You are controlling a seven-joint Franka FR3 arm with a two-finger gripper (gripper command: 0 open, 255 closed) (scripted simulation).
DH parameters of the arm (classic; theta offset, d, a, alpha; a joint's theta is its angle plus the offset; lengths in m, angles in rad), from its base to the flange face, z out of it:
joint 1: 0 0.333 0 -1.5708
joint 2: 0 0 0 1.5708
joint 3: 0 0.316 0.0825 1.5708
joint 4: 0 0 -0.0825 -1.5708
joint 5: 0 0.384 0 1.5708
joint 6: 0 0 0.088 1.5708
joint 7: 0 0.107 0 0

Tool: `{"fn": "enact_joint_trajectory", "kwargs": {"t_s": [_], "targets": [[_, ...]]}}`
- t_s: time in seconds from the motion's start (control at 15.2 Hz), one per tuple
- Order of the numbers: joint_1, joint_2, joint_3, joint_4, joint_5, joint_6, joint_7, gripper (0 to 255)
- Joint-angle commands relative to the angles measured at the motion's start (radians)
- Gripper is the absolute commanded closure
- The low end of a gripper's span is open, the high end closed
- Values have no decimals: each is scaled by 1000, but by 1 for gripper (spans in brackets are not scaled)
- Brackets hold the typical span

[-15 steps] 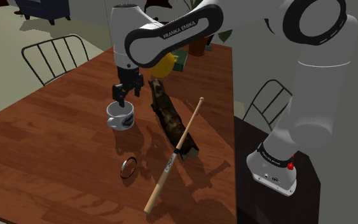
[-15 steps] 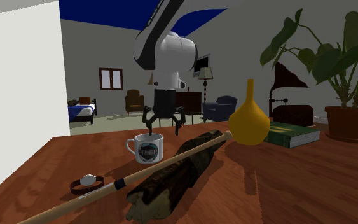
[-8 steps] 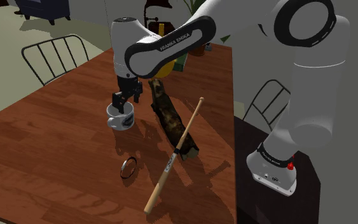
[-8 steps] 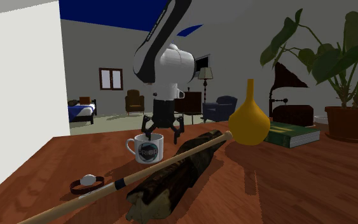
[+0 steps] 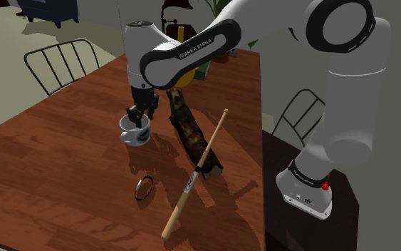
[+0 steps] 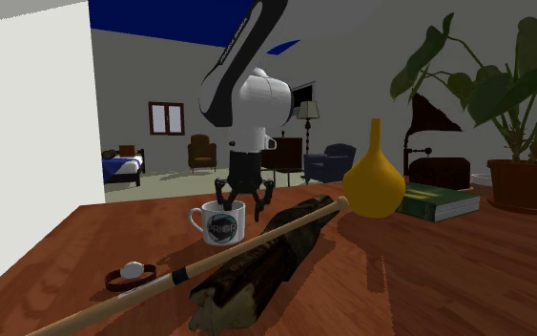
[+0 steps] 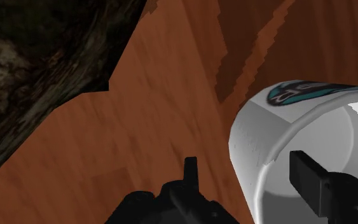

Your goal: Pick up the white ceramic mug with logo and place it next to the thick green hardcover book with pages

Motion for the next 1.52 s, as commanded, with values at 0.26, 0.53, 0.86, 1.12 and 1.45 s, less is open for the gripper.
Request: {"fn": "enact_joint_trajectory", "kwargs": {"t_s": [0.26, 0.53, 0.86, 1.12, 1.45], "targets": [[0, 0, 0, 0, 0, 0, 0, 255], [0, 0, 0, 0, 0, 0, 0, 255], [-4, -31, 6, 25, 12, -55, -6, 255], [-6, -53, 10, 50, 20, -100, -10, 255], [-8, -76, 14, 86, 29, -159, -14, 255]]}}
